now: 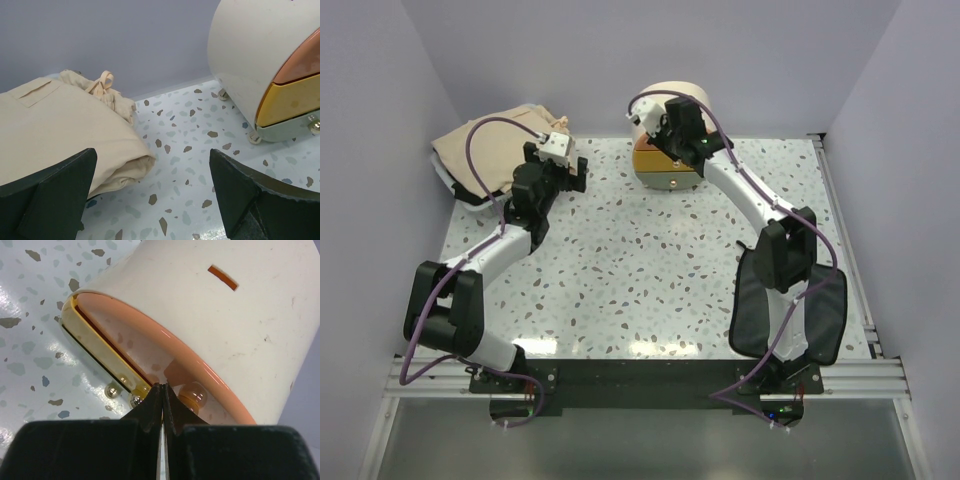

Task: Sort the stationery into containers
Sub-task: Close the drawer in the storage box, then reset both arms

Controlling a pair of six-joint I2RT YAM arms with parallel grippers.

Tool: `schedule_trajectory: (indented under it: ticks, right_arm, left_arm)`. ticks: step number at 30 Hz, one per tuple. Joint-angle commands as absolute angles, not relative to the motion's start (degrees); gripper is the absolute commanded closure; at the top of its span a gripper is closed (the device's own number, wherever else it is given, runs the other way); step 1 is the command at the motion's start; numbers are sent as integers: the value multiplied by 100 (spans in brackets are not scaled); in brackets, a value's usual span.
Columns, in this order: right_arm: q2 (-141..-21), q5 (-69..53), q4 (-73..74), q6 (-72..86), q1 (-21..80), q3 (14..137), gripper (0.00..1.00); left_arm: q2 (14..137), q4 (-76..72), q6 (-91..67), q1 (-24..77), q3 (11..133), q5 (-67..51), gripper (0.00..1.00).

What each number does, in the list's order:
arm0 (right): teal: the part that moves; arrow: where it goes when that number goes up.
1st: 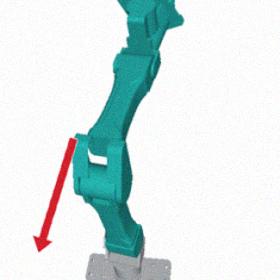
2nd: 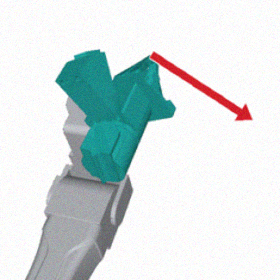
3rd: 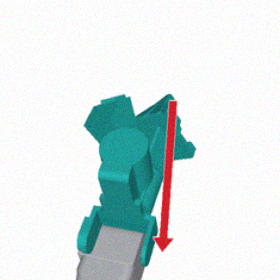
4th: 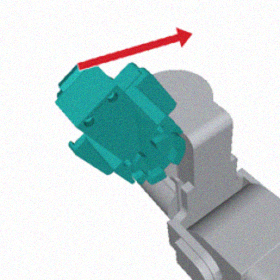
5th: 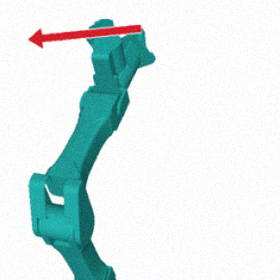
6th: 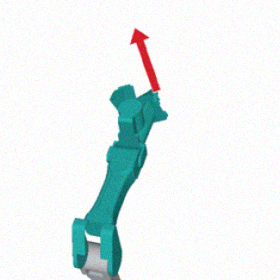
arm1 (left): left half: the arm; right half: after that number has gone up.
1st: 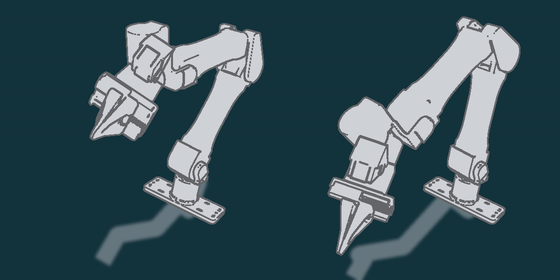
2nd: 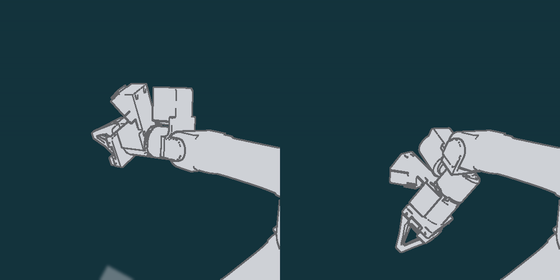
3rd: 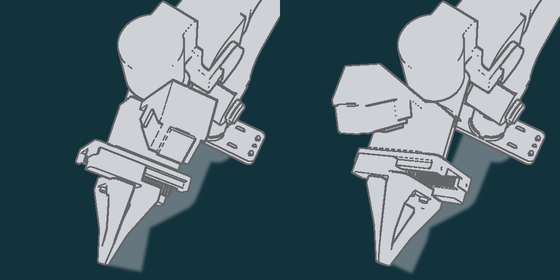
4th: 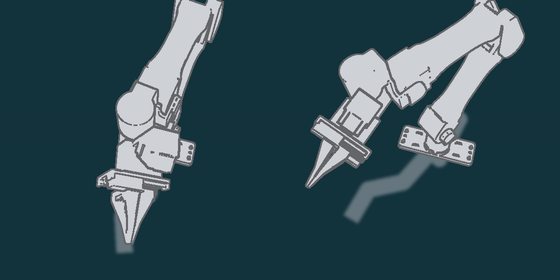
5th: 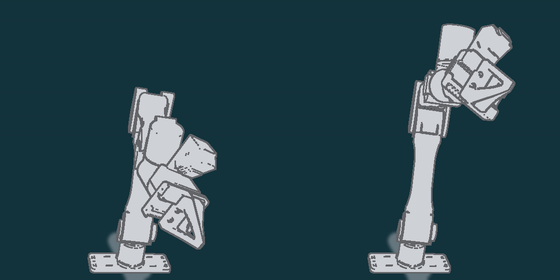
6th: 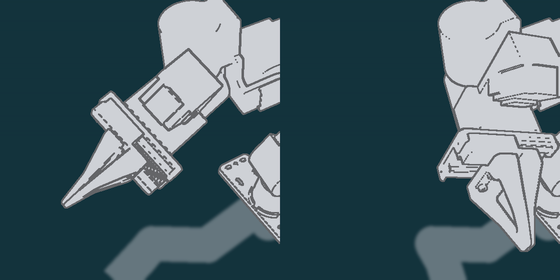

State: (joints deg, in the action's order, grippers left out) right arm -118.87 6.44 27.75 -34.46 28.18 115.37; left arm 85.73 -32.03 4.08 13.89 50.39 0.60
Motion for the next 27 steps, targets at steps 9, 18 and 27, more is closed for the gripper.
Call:
schedule_trajectory:
  ticks: [9, 18, 27]
  right_arm:
    - [-10006, -853, 4290, -2384, 2690, 10584, 19]
    - [-9430, 1850, 3314, 439, 1494, 9430, 1]
    - [-9624, 2663, 2707, 220, 1485, 9553, 1]
  left_arm:
    - [8473, -3130, 484, 1345, 5256, 62, 0]
    - [8736, -2084, 299, 1362, 6081, 97, 0]
    - [8973, -1653, 974, 1371, 6723, -106, 0]
